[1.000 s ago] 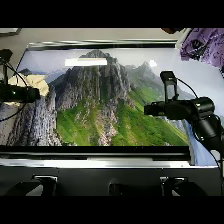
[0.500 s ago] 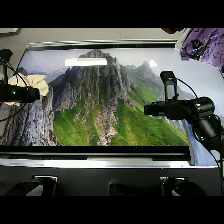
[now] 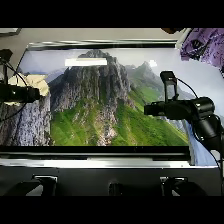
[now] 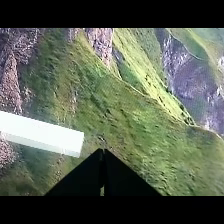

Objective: Fold the clothes and pants, and hang the long-sleeved shirts on hangers.

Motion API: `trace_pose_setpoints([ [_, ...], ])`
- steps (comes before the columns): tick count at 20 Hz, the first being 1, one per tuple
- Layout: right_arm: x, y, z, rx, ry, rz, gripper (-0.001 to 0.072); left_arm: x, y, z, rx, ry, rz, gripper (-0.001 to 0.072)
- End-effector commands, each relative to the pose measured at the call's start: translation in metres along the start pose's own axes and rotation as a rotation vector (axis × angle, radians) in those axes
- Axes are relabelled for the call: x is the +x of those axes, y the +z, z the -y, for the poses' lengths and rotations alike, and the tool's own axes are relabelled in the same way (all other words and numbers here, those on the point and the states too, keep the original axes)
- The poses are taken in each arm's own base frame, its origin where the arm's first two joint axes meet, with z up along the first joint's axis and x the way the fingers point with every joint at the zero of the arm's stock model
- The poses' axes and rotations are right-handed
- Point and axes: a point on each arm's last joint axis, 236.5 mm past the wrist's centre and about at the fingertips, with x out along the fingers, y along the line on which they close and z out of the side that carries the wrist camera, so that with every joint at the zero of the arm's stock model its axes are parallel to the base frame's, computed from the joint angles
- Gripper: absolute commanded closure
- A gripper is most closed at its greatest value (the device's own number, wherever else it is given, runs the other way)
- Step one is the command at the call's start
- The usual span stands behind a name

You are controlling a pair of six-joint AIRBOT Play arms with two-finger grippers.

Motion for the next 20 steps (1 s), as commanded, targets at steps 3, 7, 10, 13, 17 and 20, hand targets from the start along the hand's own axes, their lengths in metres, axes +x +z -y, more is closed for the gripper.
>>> trace_pose_setpoints([
  [3, 0.000, 0.000, -0.001, 0.000, 0.001, 0.002, 0.0681, 0.001, 0.007, -0.017, -0.070, 0.068, 0.032, -0.0013],
  [7, 0.000, 0.000, -0.001, 0.000, 0.001, 0.002, 0.0681, -0.001, 0.054, -0.118, -0.296, 0.253, 0.226, -0.0012],
  [10, 0.000, 0.000, -0.001, 0.000, 0.002, 0.002, 0.0682, 0.032, 0.081, -0.214, -0.439, 0.345, 0.240, -0.0011],
  [13, 0.000, 0.001, -0.001, 0.000, 0.001, 0.002, 0.0681, 0.102, 0.090, -0.287, -0.521, 0.386, 0.196, -0.0013],
  [17, 0.000, 0.007, 0.002, -0.008, -0.008, 0.030, 0.0681, 0.201, 0.088, -0.339, -0.688, 0.374, 0.257, -0.0012],
  [20, -0.001, 0.011, 0.003, -0.013, -0.013, 0.047, 0.0681, 0.261, 0.073, -0.350, -0.701, 0.357, 0.268, -0.0012],
])
